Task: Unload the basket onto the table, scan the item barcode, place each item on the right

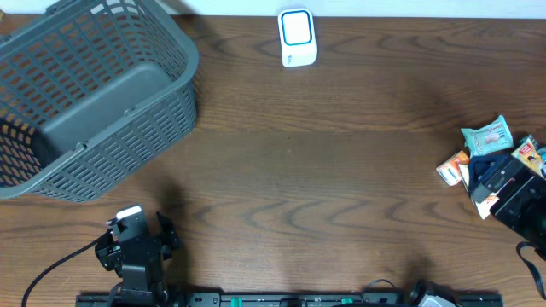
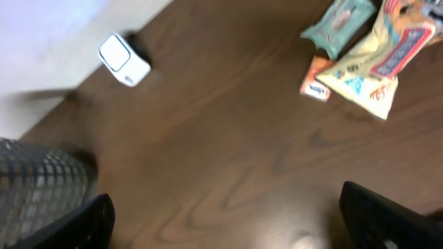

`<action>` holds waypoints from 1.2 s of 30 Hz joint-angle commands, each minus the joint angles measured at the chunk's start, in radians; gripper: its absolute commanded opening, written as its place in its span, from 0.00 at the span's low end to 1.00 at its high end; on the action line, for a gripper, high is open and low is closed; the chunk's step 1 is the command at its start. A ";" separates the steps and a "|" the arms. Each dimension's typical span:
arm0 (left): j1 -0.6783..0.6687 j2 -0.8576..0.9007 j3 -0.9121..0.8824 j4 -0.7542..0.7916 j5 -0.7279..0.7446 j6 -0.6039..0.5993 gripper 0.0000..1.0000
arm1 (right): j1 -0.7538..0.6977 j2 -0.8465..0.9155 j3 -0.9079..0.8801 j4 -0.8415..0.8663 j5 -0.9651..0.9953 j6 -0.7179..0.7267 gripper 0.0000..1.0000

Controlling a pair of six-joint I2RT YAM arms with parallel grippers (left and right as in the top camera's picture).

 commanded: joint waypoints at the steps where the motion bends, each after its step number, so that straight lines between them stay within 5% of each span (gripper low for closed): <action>1: -0.002 -0.006 -0.019 -0.043 -0.005 -0.009 1.00 | 0.001 0.000 -0.010 -0.029 -0.008 -0.034 0.99; 8: -0.002 -0.006 -0.019 -0.043 -0.005 -0.009 1.00 | 0.001 0.000 -0.011 -0.048 -0.009 -0.034 0.99; 16: -0.002 -0.006 -0.019 -0.043 -0.005 -0.009 1.00 | 0.001 -0.063 -0.010 -0.038 -0.111 -0.192 0.99; 36: -0.002 -0.006 -0.019 -0.043 -0.005 -0.009 1.00 | 0.001 -0.504 -0.010 -0.048 -0.113 -0.288 0.99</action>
